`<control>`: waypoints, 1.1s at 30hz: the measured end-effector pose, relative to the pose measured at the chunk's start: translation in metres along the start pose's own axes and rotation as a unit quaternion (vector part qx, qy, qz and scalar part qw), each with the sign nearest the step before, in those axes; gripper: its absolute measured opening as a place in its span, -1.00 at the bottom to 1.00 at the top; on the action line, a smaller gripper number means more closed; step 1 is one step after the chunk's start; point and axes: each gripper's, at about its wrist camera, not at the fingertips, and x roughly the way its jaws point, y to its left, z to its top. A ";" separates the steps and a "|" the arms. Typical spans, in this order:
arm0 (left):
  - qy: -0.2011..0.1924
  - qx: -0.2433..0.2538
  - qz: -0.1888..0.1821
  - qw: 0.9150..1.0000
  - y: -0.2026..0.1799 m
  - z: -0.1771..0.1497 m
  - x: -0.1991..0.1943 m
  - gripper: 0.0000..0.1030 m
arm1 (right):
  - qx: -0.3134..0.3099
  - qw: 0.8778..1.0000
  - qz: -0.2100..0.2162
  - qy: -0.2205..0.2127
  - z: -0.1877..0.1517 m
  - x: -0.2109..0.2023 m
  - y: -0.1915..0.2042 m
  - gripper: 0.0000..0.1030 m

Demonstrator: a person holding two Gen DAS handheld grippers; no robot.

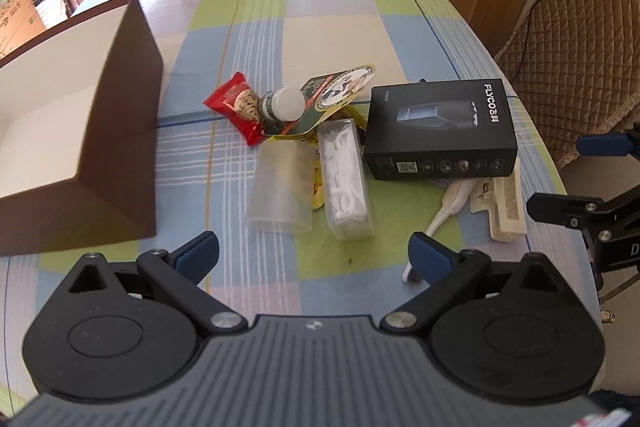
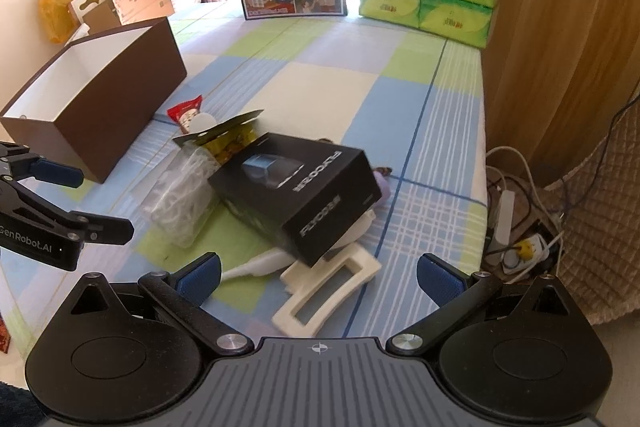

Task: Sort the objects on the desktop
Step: 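Grasp the clear packet with the left tool while the right tool grasps the black FLYCO box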

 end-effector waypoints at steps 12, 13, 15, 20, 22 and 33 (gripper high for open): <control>0.005 0.021 -0.028 0.999 -0.004 0.021 0.033 0.64 | 0.004 1.000 0.001 0.001 0.007 0.015 -0.016 0.97; 0.006 0.022 -0.030 0.999 -0.005 0.022 0.035 0.53 | 0.005 1.000 0.000 0.002 0.007 0.016 -0.017 0.97; 0.008 0.024 -0.032 0.999 -0.006 0.025 0.039 0.47 | 0.008 1.000 -0.002 0.003 0.007 0.016 -0.019 0.97; 0.014 0.032 -0.033 0.999 -0.010 0.030 0.049 0.20 | 0.014 1.000 -0.005 0.007 0.005 0.017 -0.025 0.97; 0.017 0.032 -0.034 0.999 -0.012 0.031 0.053 0.11 | 0.015 1.000 -0.005 0.007 0.004 0.017 -0.027 0.97; 0.000 0.034 -0.038 0.999 -0.017 0.028 0.059 -0.50 | -0.031 0.999 0.015 -0.011 0.009 0.015 -0.020 0.97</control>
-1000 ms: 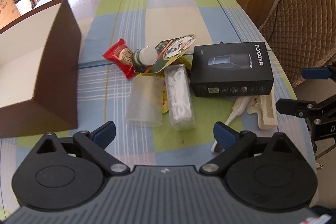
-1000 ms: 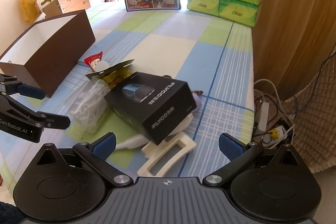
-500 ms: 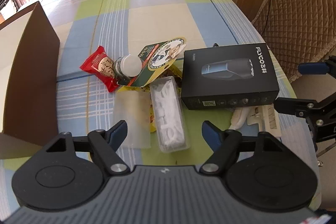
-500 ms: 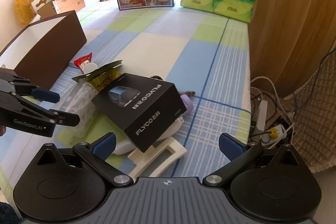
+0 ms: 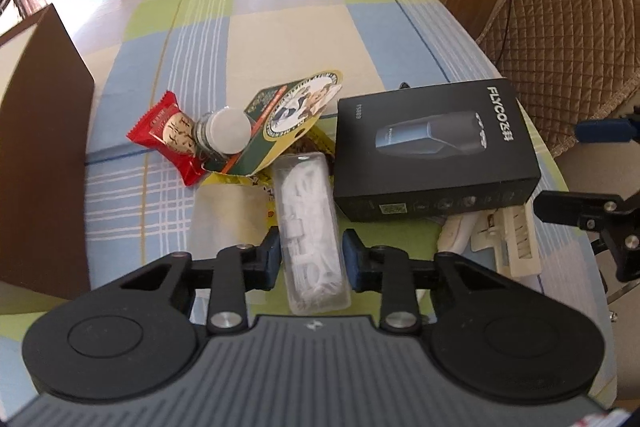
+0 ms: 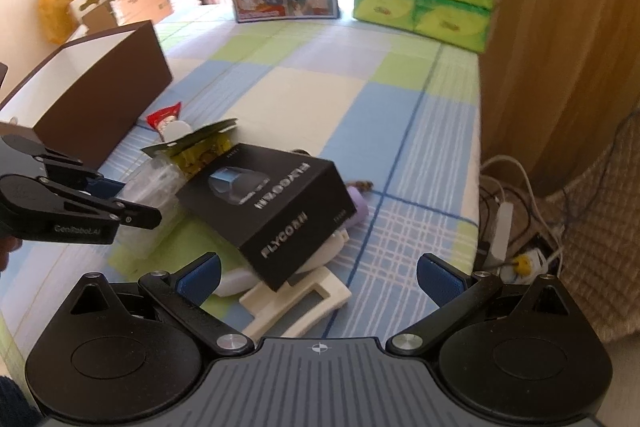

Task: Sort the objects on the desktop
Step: 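Grasp the clear packet with the left tool while the right tool grasps the black FLYCO box, then carry the clear packet and black box with both tools over the brown box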

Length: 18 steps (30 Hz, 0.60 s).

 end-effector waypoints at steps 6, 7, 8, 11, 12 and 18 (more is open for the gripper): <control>-0.011 -0.022 -0.002 1.000 0.011 -0.006 -0.021 -0.52 | -0.097 0.995 0.027 -0.015 0.012 0.009 0.011 0.97; -0.013 -0.025 0.000 1.000 0.013 -0.008 -0.026 -0.52 | -0.117 0.992 0.036 -0.016 0.014 0.011 0.013 0.97; -0.016 -0.028 0.001 0.999 0.016 -0.009 -0.029 -0.52 | -0.133 0.990 0.044 -0.015 0.015 0.014 0.014 0.97; -0.021 -0.040 0.006 0.999 0.022 -0.014 -0.042 -0.52 | -0.182 0.981 0.068 -0.010 0.021 0.024 0.016 0.97; -0.023 -0.043 0.009 0.999 0.024 -0.017 -0.046 -0.52 | -0.195 0.978 0.075 -0.008 0.023 0.028 0.016 0.97; -0.036 -0.068 0.026 0.997 0.037 -0.031 -0.071 -0.52 | -0.256 0.961 0.103 0.019 0.039 0.054 0.015 0.97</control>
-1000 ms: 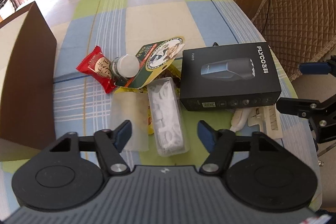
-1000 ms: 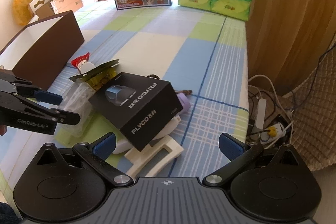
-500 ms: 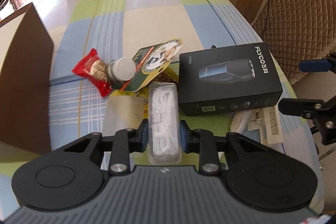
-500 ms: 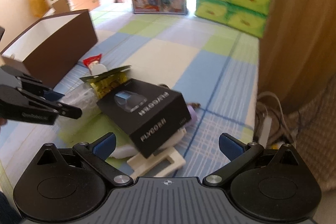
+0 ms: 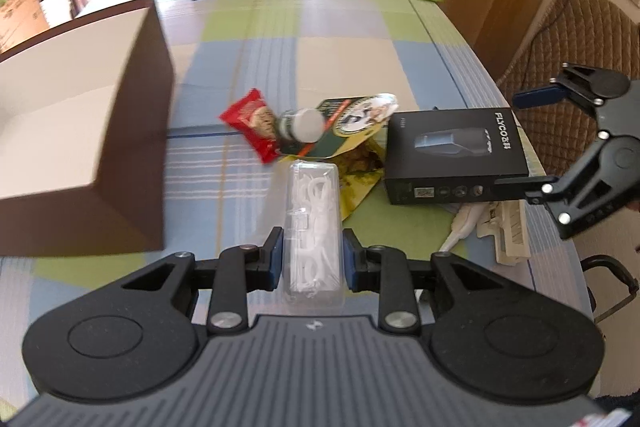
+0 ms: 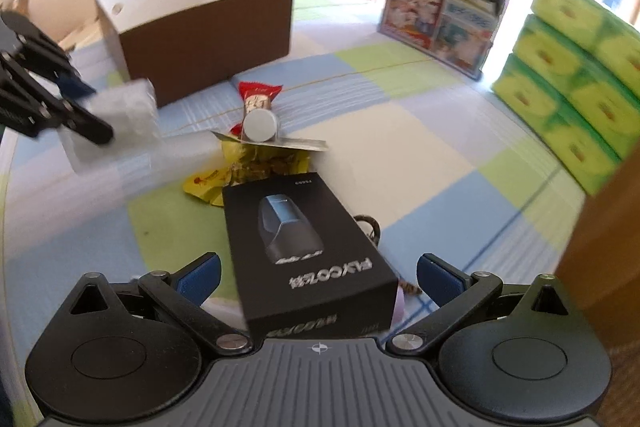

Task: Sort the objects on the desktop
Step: 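Carry the clear packet and black box with both tools over the brown box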

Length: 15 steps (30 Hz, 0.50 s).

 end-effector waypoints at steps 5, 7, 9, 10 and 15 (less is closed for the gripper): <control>-0.005 -0.029 0.025 0.999 0.015 -0.011 -0.014 -0.52 | -0.027 0.999 0.030 0.030 0.012 0.020 -0.005 0.97; -0.007 -0.041 0.036 0.999 0.021 -0.016 -0.018 -0.52 | -0.038 0.998 0.038 0.038 0.016 0.025 -0.004 0.97; -0.008 -0.050 0.043 0.998 0.027 -0.020 -0.022 -0.52 | -0.046 0.997 0.043 0.047 0.021 0.030 -0.002 0.96; -0.009 -0.056 0.049 0.997 0.030 -0.022 -0.025 -0.52 | -0.049 0.997 0.045 0.050 0.022 0.032 -0.001 0.96; -0.010 -0.080 0.066 0.995 0.046 -0.033 -0.032 -0.52 | -0.063 0.995 0.042 0.065 0.029 0.039 0.008 0.56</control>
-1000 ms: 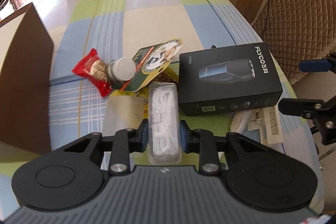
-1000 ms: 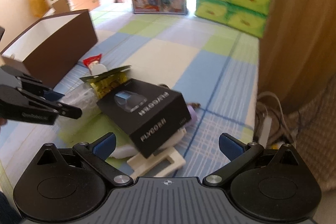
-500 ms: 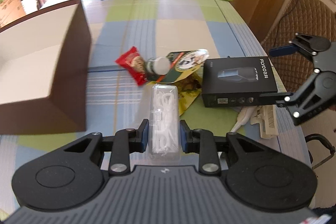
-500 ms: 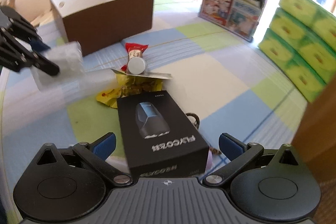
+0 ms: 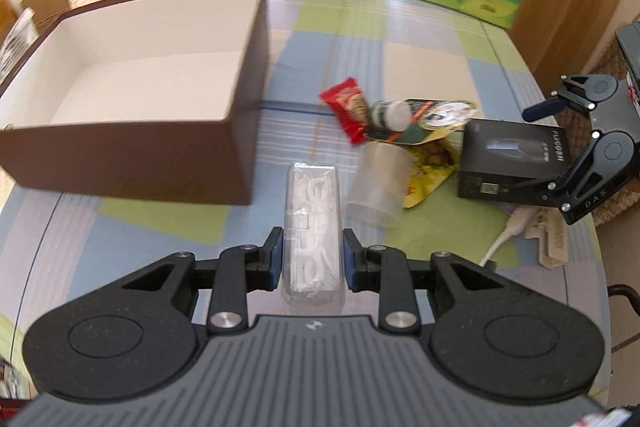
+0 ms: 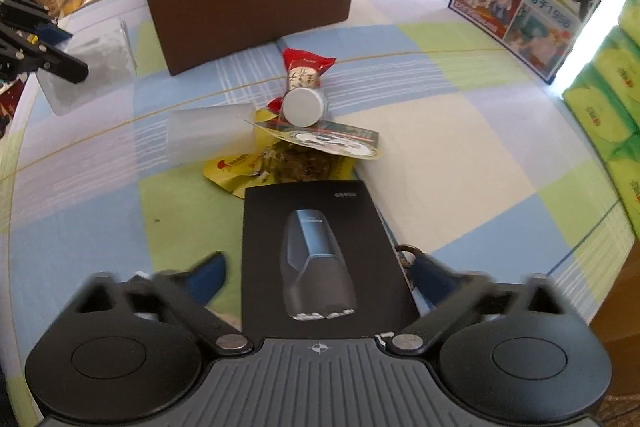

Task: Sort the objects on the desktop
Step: 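Carry the clear packet and black box with both tools over the brown box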

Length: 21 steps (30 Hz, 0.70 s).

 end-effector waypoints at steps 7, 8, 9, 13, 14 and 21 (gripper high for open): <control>-0.004 -0.015 0.011 1.000 0.017 -0.007 -0.007 -0.52 | 0.020 0.999 -0.027 -0.008 0.004 -0.013 0.011 0.48; -0.006 -0.016 0.010 1.000 0.018 -0.008 -0.008 -0.52 | 0.026 0.999 -0.031 -0.010 0.004 -0.017 0.014 0.48; -0.007 -0.016 0.010 1.000 0.019 -0.008 -0.010 -0.52 | 0.033 0.999 -0.034 -0.012 0.004 -0.021 0.016 0.48; -0.013 -0.016 0.005 1.000 0.028 -0.011 -0.016 -0.52 | 0.066 0.996 -0.048 -0.024 0.006 -0.036 0.027 0.48; -0.014 -0.016 0.004 1.000 0.030 -0.011 -0.018 -0.52 | 0.074 0.996 -0.053 -0.026 0.006 -0.039 0.031 0.48; -0.024 -0.011 -0.009 1.000 0.051 -0.008 -0.029 -0.52 | 0.135 0.987 -0.077 -0.051 0.016 -0.064 0.056 0.47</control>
